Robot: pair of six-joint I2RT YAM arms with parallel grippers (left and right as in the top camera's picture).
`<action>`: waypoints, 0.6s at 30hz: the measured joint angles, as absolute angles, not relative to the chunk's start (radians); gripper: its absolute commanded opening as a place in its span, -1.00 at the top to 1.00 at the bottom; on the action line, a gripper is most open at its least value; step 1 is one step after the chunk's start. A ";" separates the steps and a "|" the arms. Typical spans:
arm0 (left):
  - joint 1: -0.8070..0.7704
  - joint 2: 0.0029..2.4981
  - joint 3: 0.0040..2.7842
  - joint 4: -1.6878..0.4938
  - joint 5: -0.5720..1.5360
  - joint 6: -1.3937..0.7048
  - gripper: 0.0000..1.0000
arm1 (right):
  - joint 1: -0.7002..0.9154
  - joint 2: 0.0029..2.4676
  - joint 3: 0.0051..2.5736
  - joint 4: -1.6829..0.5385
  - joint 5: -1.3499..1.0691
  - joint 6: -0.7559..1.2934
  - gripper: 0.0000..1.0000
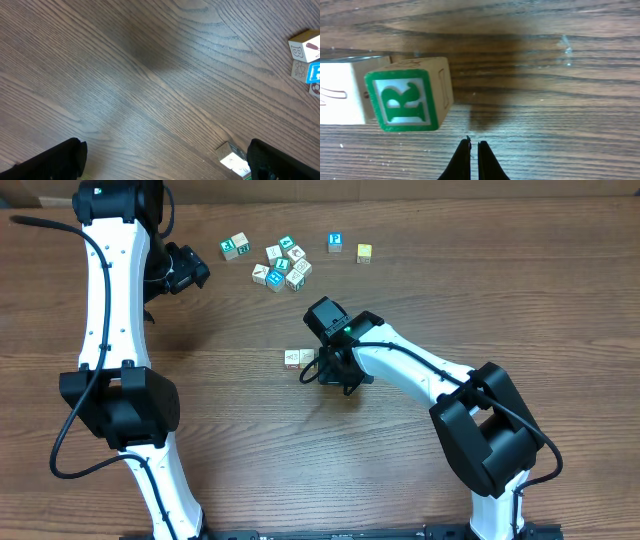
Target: Form a horizontal line
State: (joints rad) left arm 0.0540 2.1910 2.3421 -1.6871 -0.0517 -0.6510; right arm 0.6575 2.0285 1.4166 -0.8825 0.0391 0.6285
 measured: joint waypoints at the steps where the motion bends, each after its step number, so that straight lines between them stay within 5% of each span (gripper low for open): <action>1: 0.054 2.191 2.342 -1.687 -0.052 -0.651 -0.99 | 0.656 2.028 1.417 -0.882 0.042 0.628 0.93; 18: 0.053 2.191 2.342 -1.687 -0.052 -0.651 -0.99 | 0.622 2.054 1.417 -0.773 0.059 0.628 0.93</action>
State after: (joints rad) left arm 0.0532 2.1910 2.3421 -1.6871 -0.0521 -0.6510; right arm 0.6216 2.0541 1.4166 -0.7727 0.0586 0.6281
